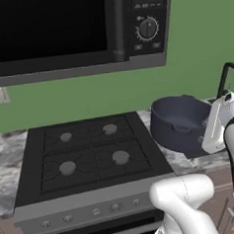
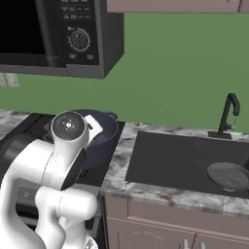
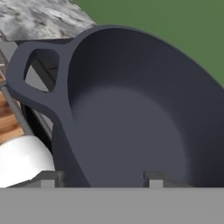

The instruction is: Move the pot and pan from the stove into the sink.

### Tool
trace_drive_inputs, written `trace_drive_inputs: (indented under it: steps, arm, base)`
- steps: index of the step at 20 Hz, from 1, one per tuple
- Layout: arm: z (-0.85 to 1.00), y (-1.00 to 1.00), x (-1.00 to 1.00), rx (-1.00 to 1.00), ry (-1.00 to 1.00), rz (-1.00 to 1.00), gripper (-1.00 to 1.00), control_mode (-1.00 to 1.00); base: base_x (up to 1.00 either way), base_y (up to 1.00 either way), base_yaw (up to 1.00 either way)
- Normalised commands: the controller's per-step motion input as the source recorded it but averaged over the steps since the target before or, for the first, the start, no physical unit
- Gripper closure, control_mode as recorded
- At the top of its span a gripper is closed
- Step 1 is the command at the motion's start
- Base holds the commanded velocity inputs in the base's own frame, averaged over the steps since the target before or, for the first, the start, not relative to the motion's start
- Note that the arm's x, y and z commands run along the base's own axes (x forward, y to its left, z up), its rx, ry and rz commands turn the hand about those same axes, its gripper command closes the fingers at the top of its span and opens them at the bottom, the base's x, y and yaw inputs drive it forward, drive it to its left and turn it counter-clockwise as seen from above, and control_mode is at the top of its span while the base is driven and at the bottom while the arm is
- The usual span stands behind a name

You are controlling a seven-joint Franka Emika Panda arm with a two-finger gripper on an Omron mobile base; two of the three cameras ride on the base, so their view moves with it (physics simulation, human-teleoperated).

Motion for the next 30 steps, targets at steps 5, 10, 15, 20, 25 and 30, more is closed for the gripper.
trace_drive_inputs:
  steps: [5,10,15,20,25,30]
  arm:
    - [0.00,0.00,0.00,0.00,0.00,0.00,1.00,1.00]
    - [0.00,0.00,0.00,0.00,0.00,0.00,1.00,1.00]
    - [0.00,0.00,0.00,0.00,0.00,0.00,1.00,1.00]
    - [0.00,0.00,0.00,0.00,0.00,0.00,1.00,1.00]
    - [0.00,0.00,0.00,0.00,0.00,0.00,1.00,1.00]
    - [0.00,0.00,0.00,0.00,0.00,0.00,1.00,1.00]
  base:
    - [0.00,-0.69,0.00]
    - [-0.39,-0.52,0.00]
    - [-0.65,-0.34,0.00]
    - [-0.26,-0.08,0.00]
    - [0.02,-0.17,0.01]
    - [0.11,-0.55,0.00]
